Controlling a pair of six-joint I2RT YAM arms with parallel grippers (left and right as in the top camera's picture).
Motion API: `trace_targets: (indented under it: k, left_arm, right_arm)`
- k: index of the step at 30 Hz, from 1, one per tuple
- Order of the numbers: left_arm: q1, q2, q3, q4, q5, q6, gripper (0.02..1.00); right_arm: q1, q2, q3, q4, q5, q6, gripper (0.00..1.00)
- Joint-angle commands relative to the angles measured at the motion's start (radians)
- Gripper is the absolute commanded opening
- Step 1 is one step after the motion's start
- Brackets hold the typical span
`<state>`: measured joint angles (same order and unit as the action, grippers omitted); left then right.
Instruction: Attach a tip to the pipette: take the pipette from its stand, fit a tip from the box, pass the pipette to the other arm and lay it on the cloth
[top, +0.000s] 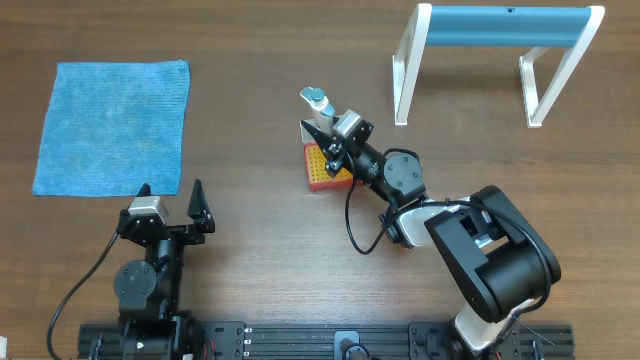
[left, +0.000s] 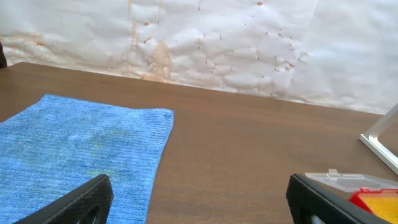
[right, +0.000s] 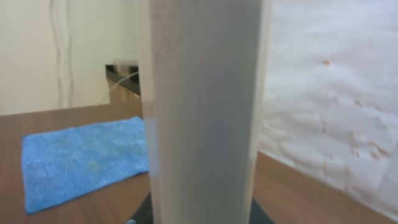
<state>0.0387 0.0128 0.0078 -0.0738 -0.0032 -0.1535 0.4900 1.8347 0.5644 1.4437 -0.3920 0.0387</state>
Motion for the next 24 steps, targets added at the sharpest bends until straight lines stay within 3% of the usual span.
trace_targets:
  k: [1, 6, 10, 13, 16, 18, 21, 24]
  left_arm:
    - [0.0, -0.006, -0.002, -0.005, -0.005, 0.01, 0.906]
    - [0.0, -0.006, -0.002, -0.005, -0.005, 0.01, 0.906]
    - [0.0, -0.006, -0.002, -0.005, -0.005, 0.01, 0.906]
    - [0.0, -0.006, -0.002, -0.005, -0.005, 0.01, 0.906]
    - [0.0, -0.006, -0.002, -0.005, -0.005, 0.01, 0.904]
    - [0.0, -0.006, -0.002, -0.005, -0.005, 0.01, 0.906]
    - [0.0, -0.006, -0.002, -0.005, -0.005, 0.01, 0.908]
    - [0.0, -0.006, -0.002, -0.005, -0.005, 0.01, 0.906]
  right_arm:
    - [0.013, -0.149, 0.031, -0.091, -0.137, -0.01, 0.073]
    - [0.046, -0.416, 0.051, -0.537, -0.312, -0.01, 0.073]
    - [0.068, -0.609, 0.231, -1.266, -0.323, -0.01, 0.075]
    - [0.07, -0.641, 0.344, -1.567, -0.324, -0.01, 0.075]
    - [0.078, -0.642, 0.361, -1.596, -0.406, -0.004, 0.075]
    - [0.078, -0.642, 0.361, -1.57, -0.468, 0.113, 0.075]
    - [0.078, -0.642, 0.361, -1.554, -0.477, 0.232, 0.073]
    - [0.078, -0.642, 0.361, -1.554, -0.477, 0.243, 0.077]
